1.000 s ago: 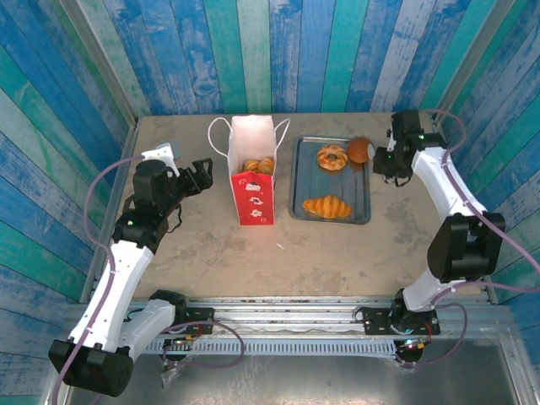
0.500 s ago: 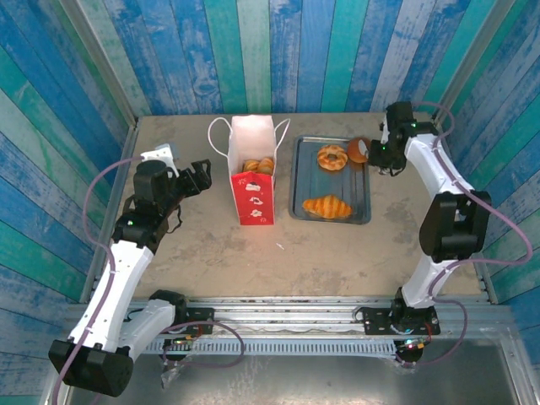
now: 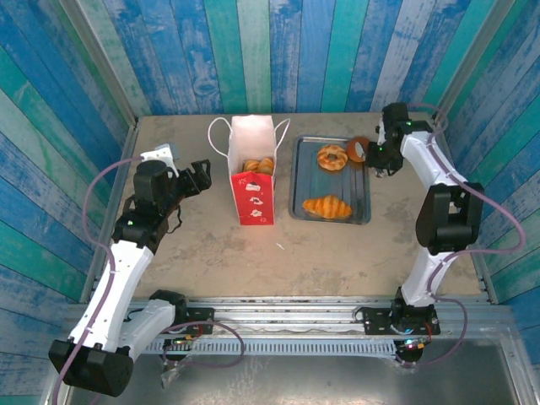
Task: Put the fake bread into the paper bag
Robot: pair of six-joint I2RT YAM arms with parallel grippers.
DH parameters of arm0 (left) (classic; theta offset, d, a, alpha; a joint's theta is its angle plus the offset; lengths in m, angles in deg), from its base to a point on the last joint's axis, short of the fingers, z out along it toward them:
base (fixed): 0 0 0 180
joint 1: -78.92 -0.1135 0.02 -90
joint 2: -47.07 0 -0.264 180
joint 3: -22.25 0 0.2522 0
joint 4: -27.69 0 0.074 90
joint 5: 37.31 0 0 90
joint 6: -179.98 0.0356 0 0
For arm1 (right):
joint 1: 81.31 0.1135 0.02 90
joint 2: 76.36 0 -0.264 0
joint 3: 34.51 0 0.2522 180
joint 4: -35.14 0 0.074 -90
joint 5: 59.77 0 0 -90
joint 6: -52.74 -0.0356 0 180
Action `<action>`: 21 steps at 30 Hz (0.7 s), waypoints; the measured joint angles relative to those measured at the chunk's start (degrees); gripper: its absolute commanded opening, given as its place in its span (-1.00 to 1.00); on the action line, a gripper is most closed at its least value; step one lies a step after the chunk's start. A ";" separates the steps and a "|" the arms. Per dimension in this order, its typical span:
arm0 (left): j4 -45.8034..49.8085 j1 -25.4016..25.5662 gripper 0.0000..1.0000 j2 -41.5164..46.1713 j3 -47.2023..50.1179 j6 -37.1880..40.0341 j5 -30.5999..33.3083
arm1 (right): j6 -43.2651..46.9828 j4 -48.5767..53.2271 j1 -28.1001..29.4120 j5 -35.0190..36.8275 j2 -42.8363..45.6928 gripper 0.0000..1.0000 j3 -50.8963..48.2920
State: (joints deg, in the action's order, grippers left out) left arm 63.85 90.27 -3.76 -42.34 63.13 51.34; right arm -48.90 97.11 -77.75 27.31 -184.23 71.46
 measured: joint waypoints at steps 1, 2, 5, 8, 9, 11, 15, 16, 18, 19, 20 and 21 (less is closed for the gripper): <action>0.00 0.00 0.88 0.00 0.00 0.00 0.00 | 0.09 0.11 0.00 -0.11 -0.31 -0.04 0.07; 0.02 0.00 0.89 0.00 0.00 0.00 0.00 | 0.15 0.26 0.00 -0.22 -0.59 -0.07 0.13; 0.02 0.00 0.89 0.00 -0.02 0.00 0.00 | 0.46 0.42 0.00 -0.42 -0.92 -0.17 0.17; 0.13 0.00 0.88 0.00 -0.13 0.00 0.00 | 0.68 0.42 0.00 -0.39 -0.92 -0.27 0.17; 0.20 0.00 0.89 0.00 -0.22 0.00 0.00 | 0.72 0.42 0.00 -0.35 -0.92 -0.30 0.17; 0.33 0.00 0.88 0.00 -0.37 0.00 0.00 | 0.85 0.44 0.00 -0.31 -0.92 -0.37 0.17; 0.50 0.00 0.89 0.00 -0.81 0.00 0.00 | 0.96 0.46 0.00 -0.28 -0.42 -0.44 0.17; 0.52 0.00 0.88 0.00 -0.87 0.00 0.00 | 0.98 0.50 0.00 -0.28 -0.15 -0.44 0.17; 0.59 0.00 0.88 0.00 -1.03 0.00 0.00 | 0.98 0.70 0.00 -0.22 0.79 -0.46 0.07; 0.74 0.00 0.89 0.00 -1.11 0.00 0.00 | 0.98 0.70 0.00 -0.17 1.36 -0.48 -0.09; 0.92 0.00 0.88 0.00 -1.27 -0.02 0.00 | 0.98 0.70 0.00 -0.11 2.27 -0.48 -0.44; 1.09 0.00 0.88 0.00 -1.44 -0.04 0.00 | 0.98 0.81 0.00 -0.09 3.21 -0.49 -0.76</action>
State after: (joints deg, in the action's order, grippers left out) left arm 64.94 90.27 -3.76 -43.78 63.09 51.34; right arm -47.92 97.92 -77.75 27.22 -181.02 70.69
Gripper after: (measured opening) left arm 0.942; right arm 0.323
